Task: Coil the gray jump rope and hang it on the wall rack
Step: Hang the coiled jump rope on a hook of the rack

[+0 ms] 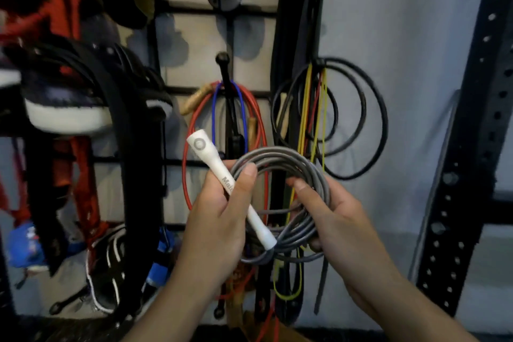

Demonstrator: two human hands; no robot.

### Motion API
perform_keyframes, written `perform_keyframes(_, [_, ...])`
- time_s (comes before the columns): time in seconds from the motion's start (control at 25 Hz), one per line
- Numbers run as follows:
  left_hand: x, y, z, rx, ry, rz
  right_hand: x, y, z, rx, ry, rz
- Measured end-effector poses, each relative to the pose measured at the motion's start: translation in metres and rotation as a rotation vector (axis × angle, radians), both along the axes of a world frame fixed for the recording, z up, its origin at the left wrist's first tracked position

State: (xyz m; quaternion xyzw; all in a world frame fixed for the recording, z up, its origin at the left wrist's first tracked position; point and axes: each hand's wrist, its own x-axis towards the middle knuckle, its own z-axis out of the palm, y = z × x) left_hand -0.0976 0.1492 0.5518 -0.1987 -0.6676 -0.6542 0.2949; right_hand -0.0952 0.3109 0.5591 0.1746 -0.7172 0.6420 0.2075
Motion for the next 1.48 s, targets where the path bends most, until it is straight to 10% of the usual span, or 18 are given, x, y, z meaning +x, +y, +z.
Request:
perform_keyframes(0.56, [0.007, -0.07, 0.392, 0.105, -0.05, 0.12, 0.018, -0.101, 0.395, -0.167, -0.212, -0.014])
perform_keyframes(1.48, [-0.069, -0.104, 0.416, -0.171, -0.231, 0.021, -0.056, -0.107, 0.422, 0.086, -0.35, -0.11])
